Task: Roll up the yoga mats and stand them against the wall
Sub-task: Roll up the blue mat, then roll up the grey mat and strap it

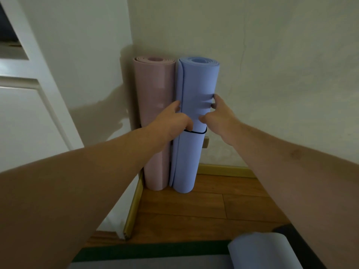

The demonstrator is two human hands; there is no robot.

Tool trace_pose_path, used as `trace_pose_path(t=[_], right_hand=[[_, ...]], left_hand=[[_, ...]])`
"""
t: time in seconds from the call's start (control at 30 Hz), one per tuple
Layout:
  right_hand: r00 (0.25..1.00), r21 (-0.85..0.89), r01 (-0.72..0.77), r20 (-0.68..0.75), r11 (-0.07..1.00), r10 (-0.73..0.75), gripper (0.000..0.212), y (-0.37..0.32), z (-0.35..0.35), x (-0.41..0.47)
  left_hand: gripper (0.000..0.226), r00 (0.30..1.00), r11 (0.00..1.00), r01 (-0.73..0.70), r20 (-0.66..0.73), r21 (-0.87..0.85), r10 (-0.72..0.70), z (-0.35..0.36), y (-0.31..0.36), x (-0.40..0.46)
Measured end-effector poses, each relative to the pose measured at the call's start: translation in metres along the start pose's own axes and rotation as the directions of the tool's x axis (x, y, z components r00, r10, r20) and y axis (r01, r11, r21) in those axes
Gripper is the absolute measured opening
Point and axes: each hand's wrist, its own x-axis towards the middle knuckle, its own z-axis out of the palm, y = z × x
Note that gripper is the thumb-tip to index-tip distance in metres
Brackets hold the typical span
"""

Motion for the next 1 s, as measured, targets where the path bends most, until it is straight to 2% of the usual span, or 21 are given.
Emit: trace_pose_path(t=[0.13, 0.2, 0.3, 0.5, 0.57, 0.63, 0.73, 0.8, 0.87, 0.93, 1.0], right_hand=[[0.999, 0.000, -0.039, 0.014, 0.999, 0.039, 0.082, 0.009, -0.006, -0.007], [0.999, -0.007, -0.048, 0.024, 0.999, 0.048, 0.083, 0.012, -0.010, -0.014], [0.998, 0.000, -0.053, 0.039, 0.999, 0.053, 0.091, 0.013, -0.015, -0.026], [0.994, -0.026, -0.077, 0.071, 0.997, 0.079, 0.089, 0.019, -0.018, -0.086], [0.993, -0.046, -0.084, 0.084, 0.995, 0.088, 0.082, 0.025, -0.015, -0.115], [0.989, -0.075, -0.087, 0.110, 0.993, 0.095, 0.066, 0.034, -0.010, -0.150], [0.975, -0.100, -0.139, 0.161, 0.985, 0.154, 0.048, 0.052, 0.006, -0.211], [0.953, -0.150, -0.189, 0.211, 0.970, 0.219, 0.065, 0.068, 0.022, -0.257], [0.926, -0.223, -0.208, 0.269, 0.952, 0.265, 0.066, 0.081, 0.042, -0.314], [0.874, -0.316, -0.210, 0.363, 0.925, 0.322, 0.061, 0.089, 0.068, -0.377], [0.790, -0.421, -0.211, 0.457, 0.882, 0.407, 0.062, 0.099, 0.096, -0.438]], left_hand=[[0.112, 0.999, 0.999, 0.032, 0.012, 0.015, -0.032, -0.002, -0.012, -0.004], [0.104, 0.999, 0.998, 0.051, -0.006, 0.029, -0.051, -0.005, -0.018, -0.009], [0.064, 0.998, 0.997, 0.049, -0.036, 0.066, -0.047, -0.005, -0.023, -0.024], [0.076, 0.997, 0.996, 0.056, -0.060, 0.066, -0.052, -0.004, -0.048, -0.062], [0.074, 0.997, 0.995, 0.053, -0.063, 0.079, -0.048, -0.005, -0.060, -0.081], [0.071, 0.996, 0.993, 0.054, -0.081, 0.106, -0.046, -0.008, -0.072, -0.108], [0.062, 0.992, 0.992, 0.079, -0.102, 0.098, -0.069, -0.017, -0.095, -0.163], [0.055, 0.991, 0.988, 0.095, -0.109, 0.122, -0.082, -0.024, -0.115, -0.217], [0.049, 0.983, 0.975, 0.147, -0.135, 0.165, -0.125, -0.033, -0.143, -0.282], [0.044, 0.966, 0.945, 0.243, -0.148, 0.220, -0.214, -0.046, -0.177, -0.349], [0.043, 0.937, 0.884, 0.346, -0.163, 0.315, -0.308, -0.063, -0.212, -0.417]])
